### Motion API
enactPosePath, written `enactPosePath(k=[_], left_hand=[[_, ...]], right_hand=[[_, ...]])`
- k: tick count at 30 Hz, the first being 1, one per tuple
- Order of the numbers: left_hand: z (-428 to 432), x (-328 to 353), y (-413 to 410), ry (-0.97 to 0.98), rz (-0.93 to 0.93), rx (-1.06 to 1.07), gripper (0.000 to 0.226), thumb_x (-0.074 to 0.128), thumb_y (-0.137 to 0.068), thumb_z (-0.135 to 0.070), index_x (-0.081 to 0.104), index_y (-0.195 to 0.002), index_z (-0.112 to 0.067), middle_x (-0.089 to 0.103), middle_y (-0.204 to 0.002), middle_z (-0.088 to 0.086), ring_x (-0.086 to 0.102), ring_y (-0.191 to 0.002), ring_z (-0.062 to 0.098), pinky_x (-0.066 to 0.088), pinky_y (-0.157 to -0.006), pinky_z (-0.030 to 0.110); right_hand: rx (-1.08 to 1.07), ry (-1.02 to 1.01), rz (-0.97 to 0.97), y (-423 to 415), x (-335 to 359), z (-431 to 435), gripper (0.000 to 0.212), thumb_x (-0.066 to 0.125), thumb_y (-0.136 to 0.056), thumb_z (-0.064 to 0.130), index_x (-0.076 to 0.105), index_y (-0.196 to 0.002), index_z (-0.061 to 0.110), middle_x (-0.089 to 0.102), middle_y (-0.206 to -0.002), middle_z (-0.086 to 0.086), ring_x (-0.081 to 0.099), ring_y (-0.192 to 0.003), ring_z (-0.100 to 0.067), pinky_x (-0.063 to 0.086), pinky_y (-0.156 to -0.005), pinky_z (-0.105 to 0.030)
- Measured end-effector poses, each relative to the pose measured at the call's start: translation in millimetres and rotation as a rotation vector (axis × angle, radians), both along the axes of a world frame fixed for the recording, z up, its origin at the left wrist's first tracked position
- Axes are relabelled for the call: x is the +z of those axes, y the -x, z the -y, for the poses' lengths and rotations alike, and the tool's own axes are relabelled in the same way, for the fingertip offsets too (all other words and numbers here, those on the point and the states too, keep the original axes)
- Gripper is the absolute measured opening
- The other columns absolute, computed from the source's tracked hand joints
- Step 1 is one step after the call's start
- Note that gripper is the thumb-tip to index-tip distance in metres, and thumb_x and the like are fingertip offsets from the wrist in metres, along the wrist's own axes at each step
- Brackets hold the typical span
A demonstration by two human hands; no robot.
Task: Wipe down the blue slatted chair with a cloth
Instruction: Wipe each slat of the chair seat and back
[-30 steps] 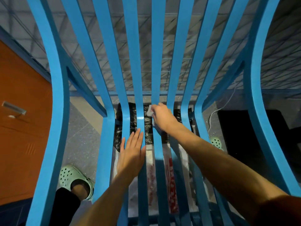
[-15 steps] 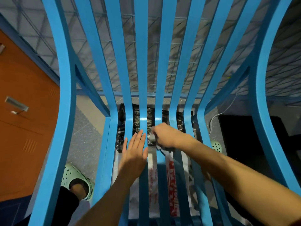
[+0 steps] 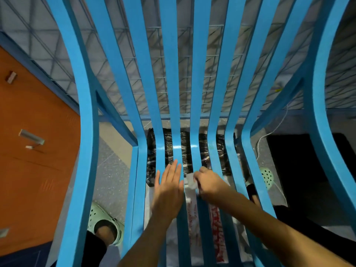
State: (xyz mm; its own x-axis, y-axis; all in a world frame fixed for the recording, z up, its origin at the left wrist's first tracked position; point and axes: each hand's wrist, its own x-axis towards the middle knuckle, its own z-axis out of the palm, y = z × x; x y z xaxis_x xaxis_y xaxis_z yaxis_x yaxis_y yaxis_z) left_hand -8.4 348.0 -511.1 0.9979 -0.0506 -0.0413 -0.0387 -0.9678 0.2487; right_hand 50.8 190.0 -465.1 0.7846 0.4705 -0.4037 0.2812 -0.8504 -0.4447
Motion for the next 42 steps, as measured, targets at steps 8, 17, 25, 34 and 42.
enactPosePath(k=[8,17,25,34,42], left_hand=[[0.7,-3.6,-1.1,0.050,0.004,0.013,0.051,0.028,-0.101,-0.033,0.034,-0.149,-0.016,0.027,-0.157,-0.002,0.031,-0.143,0.017,0.026,-0.116,0.050],[-0.3,2.6,-1.0,0.084,-0.020,0.015,0.052,0.024,-0.101,-0.034,0.033,-0.149,-0.016,0.027,-0.158,-0.002,0.028,-0.144,0.017,0.019,-0.118,0.048],[0.2,-0.5,1.0,0.059,-0.059,0.023,0.053,0.022,-0.101,-0.036,0.027,-0.151,-0.019,0.019,-0.160,-0.006,0.021,-0.146,0.012,0.011,-0.120,0.045],[2.9,1.5,-1.7,0.039,-0.042,0.022,0.052,0.024,-0.102,-0.035,0.027,-0.151,-0.018,0.021,-0.160,-0.004,0.025,-0.145,0.015,0.014,-0.119,0.045],[-0.7,2.0,-1.2,0.067,-0.060,0.028,0.052,0.023,-0.101,-0.034,0.029,-0.150,-0.017,0.023,-0.159,-0.002,0.026,-0.145,0.016,0.017,-0.119,0.047]], right_hand=[[-0.116,-0.005,0.102,-56.2,-7.5,-7.1,0.027,0.051,-0.087,-0.005,0.060,-0.111,0.006,0.050,-0.109,-0.014,0.057,-0.095,-0.033,0.047,-0.086,-0.038],[-0.187,-0.012,0.174,-25.5,-10.2,-9.3,0.038,0.055,-0.084,-0.009,0.052,-0.116,0.011,0.045,-0.111,-0.008,0.051,-0.089,-0.023,0.047,-0.078,-0.036],[-0.054,-0.210,0.023,106.0,7.6,15.7,0.025,0.051,-0.098,0.019,0.054,-0.124,0.019,0.048,-0.117,0.008,0.048,-0.089,0.004,0.040,-0.082,-0.006],[-0.167,-0.053,0.150,-37.6,-6.1,-3.9,0.040,0.055,-0.084,-0.010,0.050,-0.118,0.011,0.044,-0.113,-0.010,0.056,-0.089,-0.028,0.050,-0.081,-0.039],[-0.199,-0.017,0.219,-49.0,-15.4,-16.1,0.050,0.060,-0.081,-0.011,0.048,-0.124,0.011,0.042,-0.122,-0.011,0.053,-0.100,-0.028,0.050,-0.088,-0.037]])
